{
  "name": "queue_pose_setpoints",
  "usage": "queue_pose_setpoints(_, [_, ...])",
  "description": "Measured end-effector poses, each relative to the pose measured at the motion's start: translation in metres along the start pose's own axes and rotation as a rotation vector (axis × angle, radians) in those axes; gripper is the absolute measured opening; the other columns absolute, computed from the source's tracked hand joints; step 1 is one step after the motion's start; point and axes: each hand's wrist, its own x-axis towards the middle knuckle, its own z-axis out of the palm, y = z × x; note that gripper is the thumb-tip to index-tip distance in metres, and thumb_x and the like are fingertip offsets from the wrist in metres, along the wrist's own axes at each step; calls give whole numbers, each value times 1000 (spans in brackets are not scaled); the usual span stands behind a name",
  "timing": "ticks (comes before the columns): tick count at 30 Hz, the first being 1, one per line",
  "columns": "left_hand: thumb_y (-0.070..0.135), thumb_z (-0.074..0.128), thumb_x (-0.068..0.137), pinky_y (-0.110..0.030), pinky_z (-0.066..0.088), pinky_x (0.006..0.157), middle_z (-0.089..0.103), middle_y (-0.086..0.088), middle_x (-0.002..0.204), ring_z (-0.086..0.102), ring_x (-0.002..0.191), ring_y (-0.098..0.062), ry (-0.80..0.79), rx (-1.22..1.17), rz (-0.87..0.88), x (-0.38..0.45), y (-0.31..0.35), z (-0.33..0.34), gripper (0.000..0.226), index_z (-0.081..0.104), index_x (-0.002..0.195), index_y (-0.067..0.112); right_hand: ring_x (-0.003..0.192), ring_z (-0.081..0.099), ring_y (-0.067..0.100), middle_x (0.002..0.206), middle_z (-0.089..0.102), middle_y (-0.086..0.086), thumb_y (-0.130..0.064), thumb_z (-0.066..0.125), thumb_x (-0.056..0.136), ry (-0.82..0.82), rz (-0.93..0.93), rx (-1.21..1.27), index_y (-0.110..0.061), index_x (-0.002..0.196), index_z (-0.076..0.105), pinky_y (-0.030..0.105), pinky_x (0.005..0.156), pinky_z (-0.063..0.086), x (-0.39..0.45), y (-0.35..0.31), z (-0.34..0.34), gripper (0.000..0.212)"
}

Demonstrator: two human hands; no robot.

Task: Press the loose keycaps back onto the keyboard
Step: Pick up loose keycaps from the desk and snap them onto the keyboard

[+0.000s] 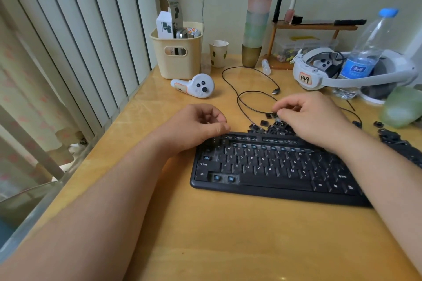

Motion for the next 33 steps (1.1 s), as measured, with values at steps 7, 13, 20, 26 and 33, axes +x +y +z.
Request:
queue_pose_setpoints(7, [22, 75, 95, -16, 49, 79, 70, 11, 86, 64, 79, 2, 75, -142, -19, 2, 2, -4, 3, 74, 96, 20, 89, 60, 1, 108, 62, -21, -28, 61, 100, -170, -70, -94, -46, 106, 74, 21, 74, 46, 0, -9, 4, 23])
queue_pose_setpoints(13, [19, 75, 92, -37, 52, 88, 70, 6, 83, 63, 80, -12, 52, -129, -84, 1, -1, -5, 10, 74, 100, 23, 111, 37, 0, 106, 46, -23, -38, 51, 102, -462, -382, -237, -62, 130, 58, 20, 93, 33, -20, -27, 32, 38])
queue_pose_setpoints(20, [20, 77, 89, -47, 53, 99, 72, -9, 92, 65, 85, -16, -13, -65, -89, 0, -1, -3, 14, 75, 100, 27, 99, 58, -2, 108, 64, -26, -22, 55, 96, -281, -351, -157, -37, 106, 79, 34, 88, 50, -18, -20, 25, 30])
queue_pose_setpoints(26, [36, 83, 86, -25, 52, 85, 68, 11, 90, 62, 80, 0, -67, 50, -73, 0, 0, -2, 17, 75, 100, 32, 84, 58, -10, 114, 65, -22, -18, 57, 100, -174, -205, -154, -37, 116, 75, 16, 73, 43, -6, -2, 19, 31])
queue_pose_setpoints(33, [35, 85, 84, -27, 53, 87, 68, 10, 91, 61, 77, 1, -77, 55, -47, 1, -2, -2, 21, 74, 102, 32, 84, 58, -4, 115, 69, -17, -16, 55, 103, -183, 3, -269, -39, 118, 73, 17, 69, 41, 12, 19, 0, 33])
